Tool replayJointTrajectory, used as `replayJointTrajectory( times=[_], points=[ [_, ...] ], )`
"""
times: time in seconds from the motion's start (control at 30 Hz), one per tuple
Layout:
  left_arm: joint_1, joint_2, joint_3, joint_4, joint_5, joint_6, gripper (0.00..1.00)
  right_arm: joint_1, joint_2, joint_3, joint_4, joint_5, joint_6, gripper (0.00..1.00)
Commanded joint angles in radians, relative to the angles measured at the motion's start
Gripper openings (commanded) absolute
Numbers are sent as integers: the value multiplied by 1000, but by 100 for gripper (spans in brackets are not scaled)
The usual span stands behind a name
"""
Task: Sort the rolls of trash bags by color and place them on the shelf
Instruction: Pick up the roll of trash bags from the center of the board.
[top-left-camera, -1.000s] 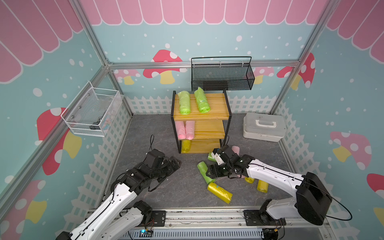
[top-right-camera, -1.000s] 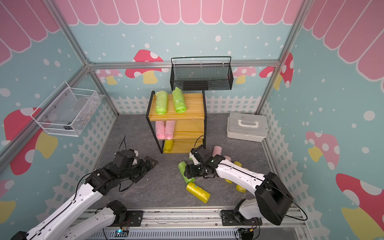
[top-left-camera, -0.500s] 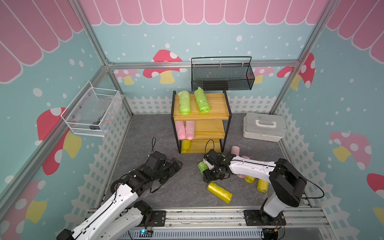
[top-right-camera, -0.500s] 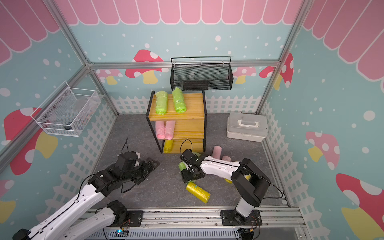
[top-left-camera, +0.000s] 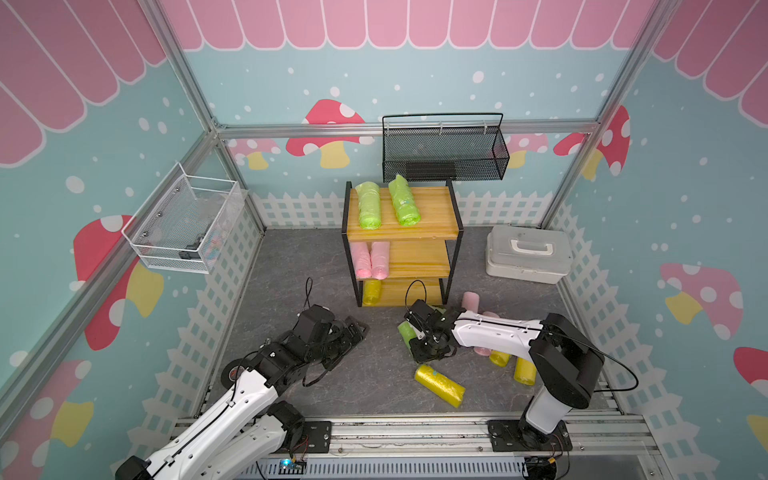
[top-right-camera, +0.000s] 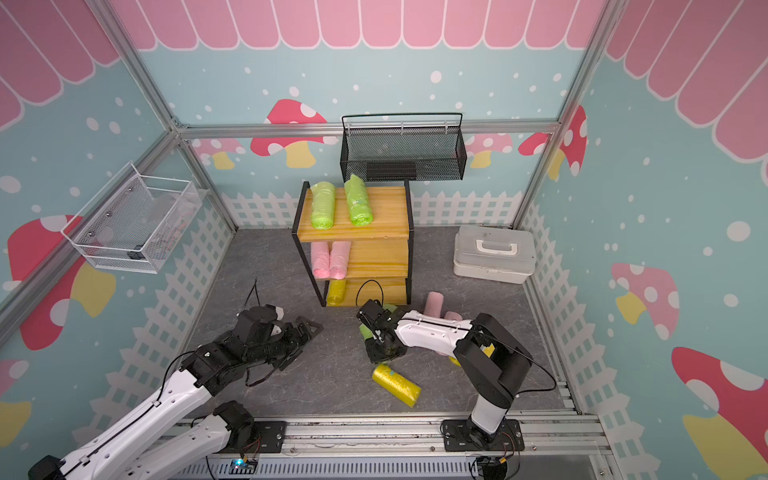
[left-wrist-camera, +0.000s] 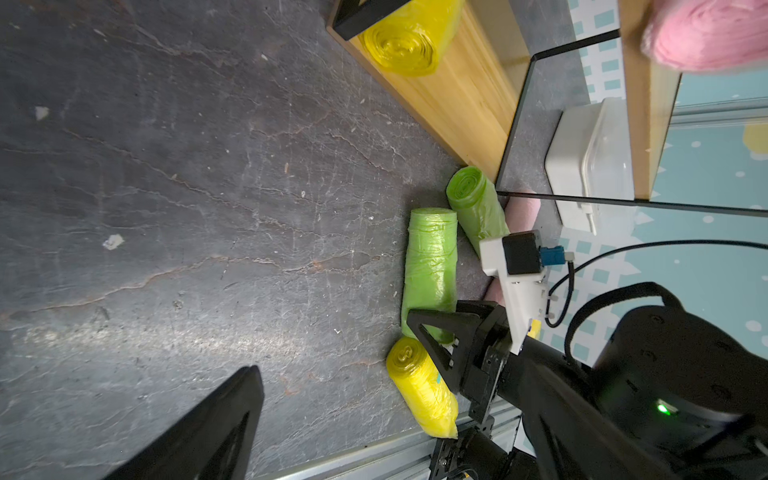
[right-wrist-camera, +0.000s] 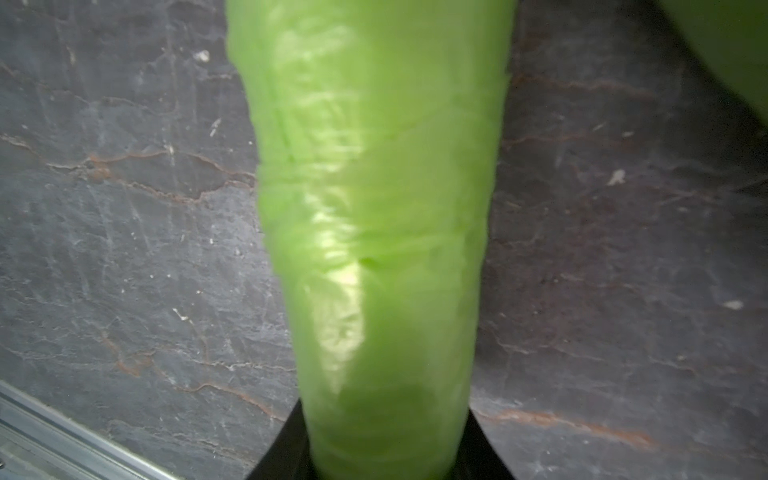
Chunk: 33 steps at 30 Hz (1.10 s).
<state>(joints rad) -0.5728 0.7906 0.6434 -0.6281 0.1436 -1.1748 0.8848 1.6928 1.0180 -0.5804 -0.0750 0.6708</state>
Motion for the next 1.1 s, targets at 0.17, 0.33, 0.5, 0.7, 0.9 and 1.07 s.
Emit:
replayJointTrajectory(
  times=[0.17, 0.33, 0.5, 0.7, 0.9, 1.07],
  points=[
    [-7, -43, -67, 233, 99, -24, 99, 3, -178, 19, -44, -16, -18, 1],
    [-8, -69, -96, 406, 157, -22, 98, 3, -327, 28, -22, -136, -18, 0],
    [-9, -76, -102, 551, 209, -6, 97, 3, -413, 31, 27, -294, 16, 0],
    [-18, -46, -93, 663, 266, 10, 95, 3, -452, 44, 130, -447, 101, 0],
    [-37, -24, -76, 674, 275, 27, 91, 3, -458, 56, 216, -521, 155, 0],
    [-45, -12, -83, 691, 277, 19, 87, 8, -452, 57, 277, -568, 186, 0]
  ],
)
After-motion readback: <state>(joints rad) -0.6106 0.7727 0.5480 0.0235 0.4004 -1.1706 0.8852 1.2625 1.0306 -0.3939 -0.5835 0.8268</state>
